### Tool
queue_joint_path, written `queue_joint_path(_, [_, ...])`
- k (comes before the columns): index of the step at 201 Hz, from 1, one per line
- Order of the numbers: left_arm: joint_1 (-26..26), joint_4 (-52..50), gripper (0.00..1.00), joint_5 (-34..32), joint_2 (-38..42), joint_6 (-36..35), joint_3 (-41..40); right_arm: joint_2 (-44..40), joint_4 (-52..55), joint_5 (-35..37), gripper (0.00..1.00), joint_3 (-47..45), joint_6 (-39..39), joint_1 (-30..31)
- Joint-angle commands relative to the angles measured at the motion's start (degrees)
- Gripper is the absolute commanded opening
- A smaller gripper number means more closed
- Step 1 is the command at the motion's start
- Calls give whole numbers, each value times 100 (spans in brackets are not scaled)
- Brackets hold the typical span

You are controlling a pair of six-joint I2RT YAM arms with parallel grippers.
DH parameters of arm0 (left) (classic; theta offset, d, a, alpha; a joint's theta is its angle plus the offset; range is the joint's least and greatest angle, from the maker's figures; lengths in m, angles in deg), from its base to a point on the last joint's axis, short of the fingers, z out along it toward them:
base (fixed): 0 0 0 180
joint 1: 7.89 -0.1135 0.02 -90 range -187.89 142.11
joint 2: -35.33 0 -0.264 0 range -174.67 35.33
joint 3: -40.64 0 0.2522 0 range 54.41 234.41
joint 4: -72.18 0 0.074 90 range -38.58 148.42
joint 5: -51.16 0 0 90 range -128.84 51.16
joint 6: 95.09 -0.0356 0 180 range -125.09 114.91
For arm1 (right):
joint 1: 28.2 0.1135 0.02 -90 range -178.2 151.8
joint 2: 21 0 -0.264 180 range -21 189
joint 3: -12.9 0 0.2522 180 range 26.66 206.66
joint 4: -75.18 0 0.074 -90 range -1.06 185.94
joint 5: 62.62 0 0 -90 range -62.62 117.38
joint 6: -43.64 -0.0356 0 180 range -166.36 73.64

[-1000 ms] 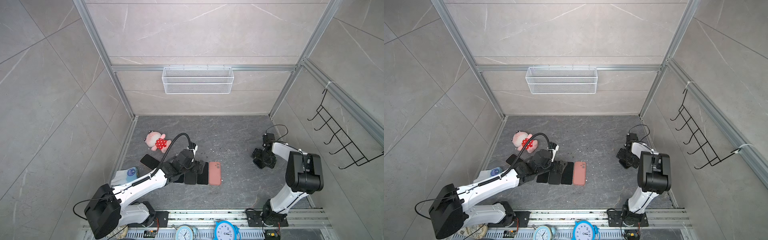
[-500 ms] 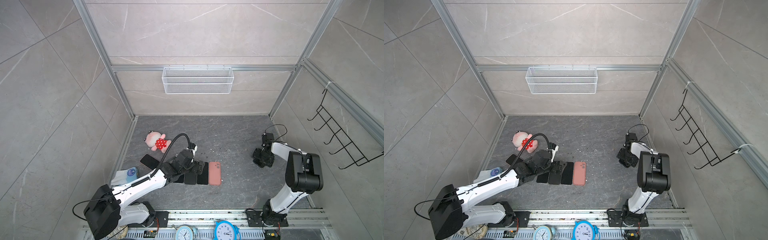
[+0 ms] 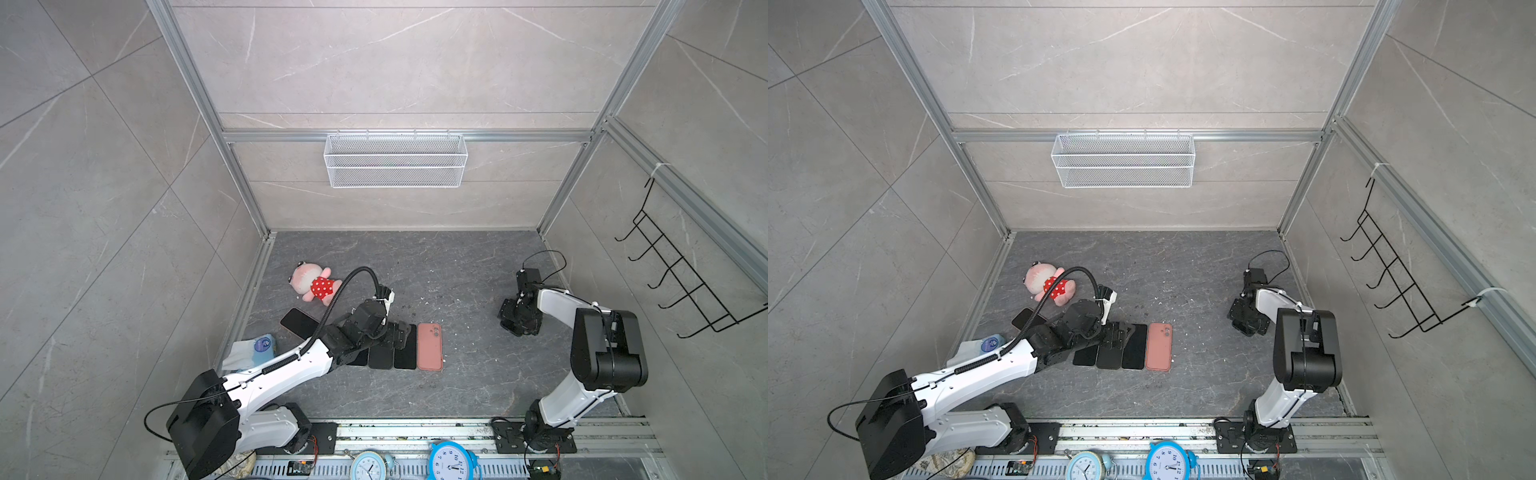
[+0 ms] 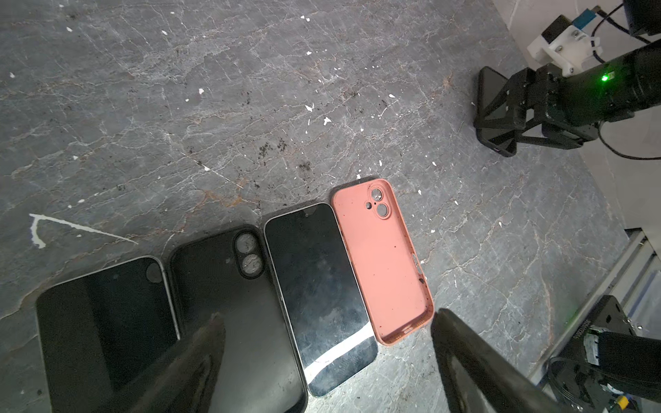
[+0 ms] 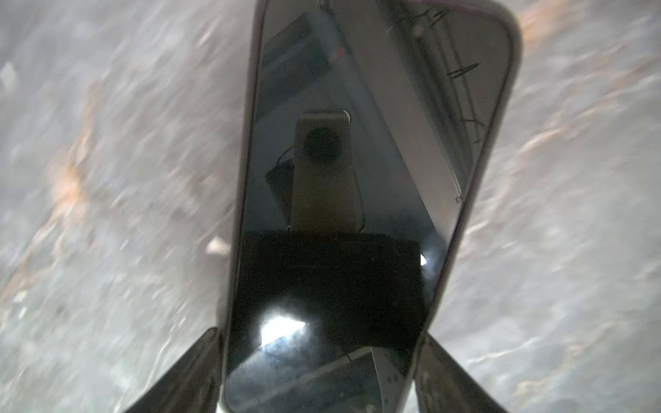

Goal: Take the phone out of the phone case
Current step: Pick up the phone from the middle-right of the table, then pass the phone.

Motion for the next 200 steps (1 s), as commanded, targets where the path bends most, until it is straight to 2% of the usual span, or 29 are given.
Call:
queue_joint_path(1, [-31, 306, 92, 205, -88, 173, 235, -307, 210, -180, 38, -116, 238, 275])
queue_joint_path(29, [-85, 627, 92, 454, -243, 415, 238, -628, 184, -187, 34, -193, 348, 606])
queue_joint_path(79, [-571, 1817, 90, 1634, -863, 1257, 111, -1319, 6, -614, 30, -476, 684, 1251])
queue_joint_path(123, [-650, 2598, 89, 2136, -1494, 1773, 210, -1785, -254, -980, 23, -684, 852, 2045])
queue_joint_path(157, [-749, 3345, 87, 2539, -1936, 2348, 206, -2088, -526, -1110, 22, -735, 929, 2872])
queue_joint_path(200, [-812, 4002, 83, 2849, -2324, 2865, 164, -2313, -736, -1275, 21, -689, 976, 3540])
